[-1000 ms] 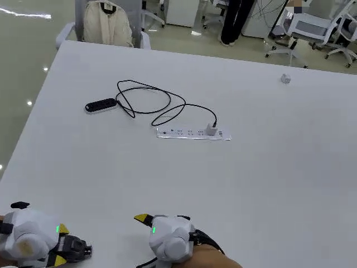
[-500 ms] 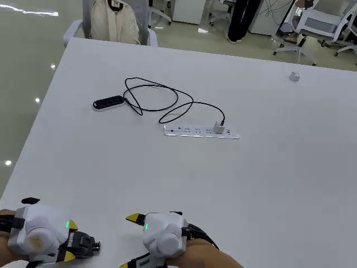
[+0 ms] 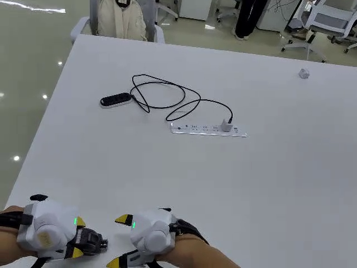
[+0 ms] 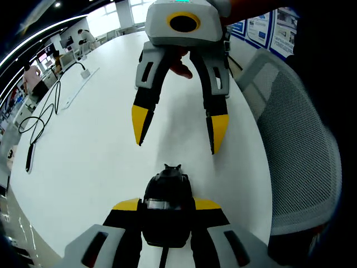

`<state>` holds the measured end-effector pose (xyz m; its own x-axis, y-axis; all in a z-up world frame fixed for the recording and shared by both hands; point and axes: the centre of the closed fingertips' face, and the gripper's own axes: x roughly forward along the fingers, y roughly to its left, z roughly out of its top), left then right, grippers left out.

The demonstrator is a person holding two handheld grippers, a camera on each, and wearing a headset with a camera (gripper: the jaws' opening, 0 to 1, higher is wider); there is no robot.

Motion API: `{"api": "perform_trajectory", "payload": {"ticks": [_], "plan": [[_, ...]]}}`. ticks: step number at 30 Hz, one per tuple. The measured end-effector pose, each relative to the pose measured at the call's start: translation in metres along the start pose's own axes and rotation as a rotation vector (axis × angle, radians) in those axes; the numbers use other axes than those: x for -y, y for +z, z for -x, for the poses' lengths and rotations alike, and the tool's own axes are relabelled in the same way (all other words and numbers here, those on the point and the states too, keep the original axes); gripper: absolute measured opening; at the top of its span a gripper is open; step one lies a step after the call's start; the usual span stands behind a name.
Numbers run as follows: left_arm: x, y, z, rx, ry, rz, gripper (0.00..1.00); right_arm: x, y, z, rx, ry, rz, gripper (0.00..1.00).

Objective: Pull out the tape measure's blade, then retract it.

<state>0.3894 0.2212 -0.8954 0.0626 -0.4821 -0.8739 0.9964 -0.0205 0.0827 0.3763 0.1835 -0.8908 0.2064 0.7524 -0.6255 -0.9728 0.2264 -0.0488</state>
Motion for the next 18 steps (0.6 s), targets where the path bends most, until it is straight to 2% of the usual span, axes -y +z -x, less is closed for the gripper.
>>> {"api": "perform_trajectory", "payload": {"ticks": [4,8,12,18], "plan": [[0.000,0.000,0.000,0.003,-0.003,0.003,0.30,-0.002,-0.003,-0.010,-0.027,0.012,0.019,0.53],[0.000,0.000,0.000,0.004,-0.004,0.003,0.30,-0.002,-0.003,-0.012,-0.030,0.012,0.020,0.46],[-0.001,0.001,0.000,0.007,-0.004,0.004,0.30,0.000,-0.006,-0.024,-0.059,0.026,0.044,0.42],[-0.001,0.002,0.000,0.008,-0.003,0.005,0.30,0.000,-0.009,-0.027,-0.075,0.034,0.052,0.35]]}}
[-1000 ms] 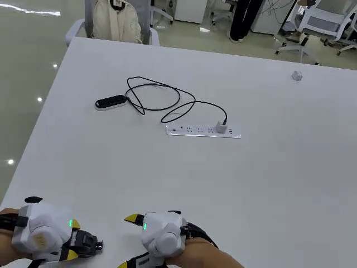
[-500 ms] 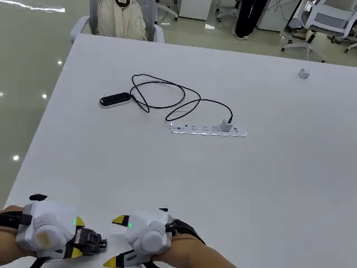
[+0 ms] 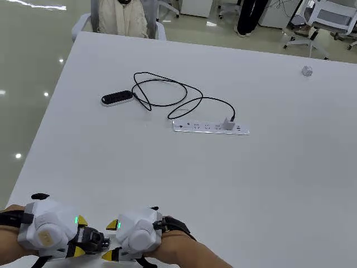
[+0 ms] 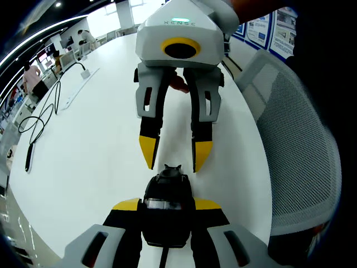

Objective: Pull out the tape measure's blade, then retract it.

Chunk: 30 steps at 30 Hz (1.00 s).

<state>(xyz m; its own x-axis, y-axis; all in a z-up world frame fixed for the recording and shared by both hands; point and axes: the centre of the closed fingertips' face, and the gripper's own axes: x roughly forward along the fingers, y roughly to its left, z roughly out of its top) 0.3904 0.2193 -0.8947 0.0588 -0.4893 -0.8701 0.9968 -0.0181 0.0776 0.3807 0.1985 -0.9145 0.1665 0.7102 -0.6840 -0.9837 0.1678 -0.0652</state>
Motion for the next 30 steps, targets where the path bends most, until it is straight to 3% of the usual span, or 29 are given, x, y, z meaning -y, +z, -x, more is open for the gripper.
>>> {"api": "perform_trajectory", "payload": {"ticks": [12,15,22,24,26,30], "plan": [[0.000,0.001,0.000,0.001,-0.001,-0.001,0.30,-0.006,-0.010,-0.014,-0.058,0.002,0.029,0.24],[0.001,0.001,0.000,-0.002,0.000,-0.003,0.30,0.000,-0.012,-0.014,-0.072,-0.022,0.038,0.19],[0.001,0.000,0.000,-0.002,0.000,-0.002,0.30,0.002,-0.014,-0.016,-0.089,-0.010,-0.018,0.16],[0.001,0.000,0.000,0.001,-0.001,0.001,0.30,0.001,-0.017,-0.016,-0.092,-0.011,-0.136,0.16],[0.001,0.001,0.001,0.001,-0.004,0.001,0.30,0.002,-0.016,-0.016,-0.095,-0.013,-0.102,0.15],[0.001,0.001,0.001,0.004,-0.009,-0.010,0.30,0.000,-0.016,-0.017,-0.124,-0.012,-0.110,0.14]]}}
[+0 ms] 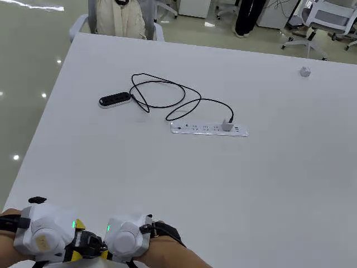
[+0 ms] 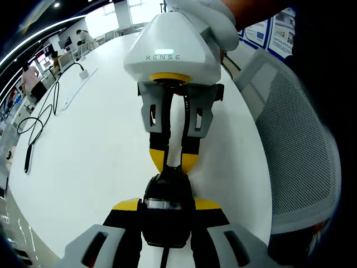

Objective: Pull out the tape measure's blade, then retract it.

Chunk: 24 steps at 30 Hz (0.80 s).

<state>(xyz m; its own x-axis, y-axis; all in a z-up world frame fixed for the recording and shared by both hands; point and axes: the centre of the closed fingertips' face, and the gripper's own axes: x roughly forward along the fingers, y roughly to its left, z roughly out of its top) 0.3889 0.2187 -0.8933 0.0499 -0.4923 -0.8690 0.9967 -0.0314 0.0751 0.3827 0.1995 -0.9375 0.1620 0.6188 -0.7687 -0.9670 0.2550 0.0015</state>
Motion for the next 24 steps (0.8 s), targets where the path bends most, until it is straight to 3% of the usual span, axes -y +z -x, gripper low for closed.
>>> {"api": "perform_trajectory", "payload": {"ticks": [2,6,9,15,24], "plan": [[0.0004,0.0000,0.0001,0.006,0.002,-0.002,0.30,-0.0006,0.0004,0.0000,-0.005,0.005,0.098,0.16],[0.0000,-0.0003,0.0002,0.001,0.005,0.004,0.30,-0.0006,-0.0014,0.0001,0.010,-0.003,-0.012,0.16],[-0.0001,-0.0007,0.0002,-0.005,0.003,0.006,0.30,-0.0002,-0.0010,-0.0001,0.015,0.010,0.008,0.15],[-0.0001,-0.0017,0.0003,0.006,0.001,0.016,0.30,-0.0004,-0.0017,-0.0013,-0.034,0.015,-0.001,0.14],[-0.0001,-0.0024,-0.0005,-0.016,0.000,0.025,0.30,0.0006,-0.0052,0.0008,-0.050,0.017,0.014,0.13]]}}
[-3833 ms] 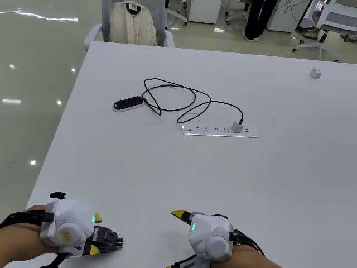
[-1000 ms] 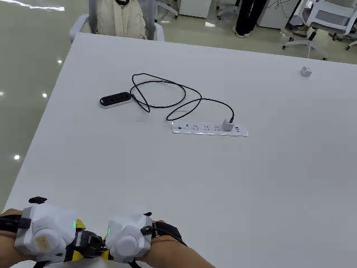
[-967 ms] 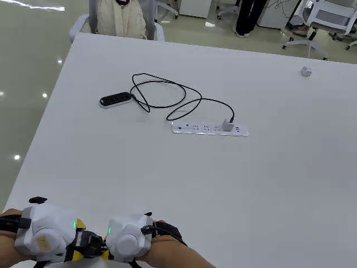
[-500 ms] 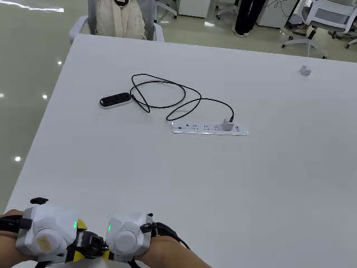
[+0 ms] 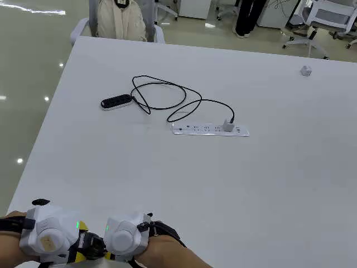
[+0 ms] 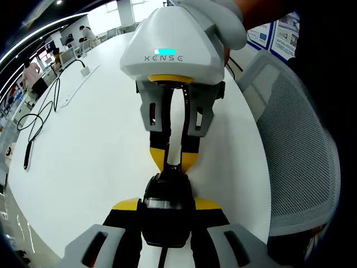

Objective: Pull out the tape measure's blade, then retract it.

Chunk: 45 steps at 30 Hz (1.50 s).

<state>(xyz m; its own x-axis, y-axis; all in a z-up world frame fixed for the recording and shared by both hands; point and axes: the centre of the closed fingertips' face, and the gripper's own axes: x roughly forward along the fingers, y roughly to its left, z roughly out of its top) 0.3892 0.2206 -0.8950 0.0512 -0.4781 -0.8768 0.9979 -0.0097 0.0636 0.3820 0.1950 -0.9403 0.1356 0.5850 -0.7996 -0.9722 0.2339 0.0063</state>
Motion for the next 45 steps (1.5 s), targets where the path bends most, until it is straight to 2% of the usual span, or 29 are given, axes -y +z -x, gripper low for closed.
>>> {"api": "perform_trajectory", "payload": {"ticks": [9,14,24,45], "plan": [[0.000,0.000,0.000,0.005,0.002,0.008,0.30,0.000,-0.001,0.000,-0.016,0.001,-0.002,0.12],[0.001,0.000,-0.001,0.009,0.009,0.008,0.30,-0.001,-0.005,0.004,-0.021,0.008,0.032,0.12],[-0.001,0.000,-0.002,0.013,0.000,0.032,0.30,0.001,-0.009,0.007,-0.030,0.008,-0.011,0.11],[0.000,0.001,-0.002,0.011,0.010,0.024,0.30,0.001,-0.016,0.012,-0.067,0.010,0.006,0.11]]}}
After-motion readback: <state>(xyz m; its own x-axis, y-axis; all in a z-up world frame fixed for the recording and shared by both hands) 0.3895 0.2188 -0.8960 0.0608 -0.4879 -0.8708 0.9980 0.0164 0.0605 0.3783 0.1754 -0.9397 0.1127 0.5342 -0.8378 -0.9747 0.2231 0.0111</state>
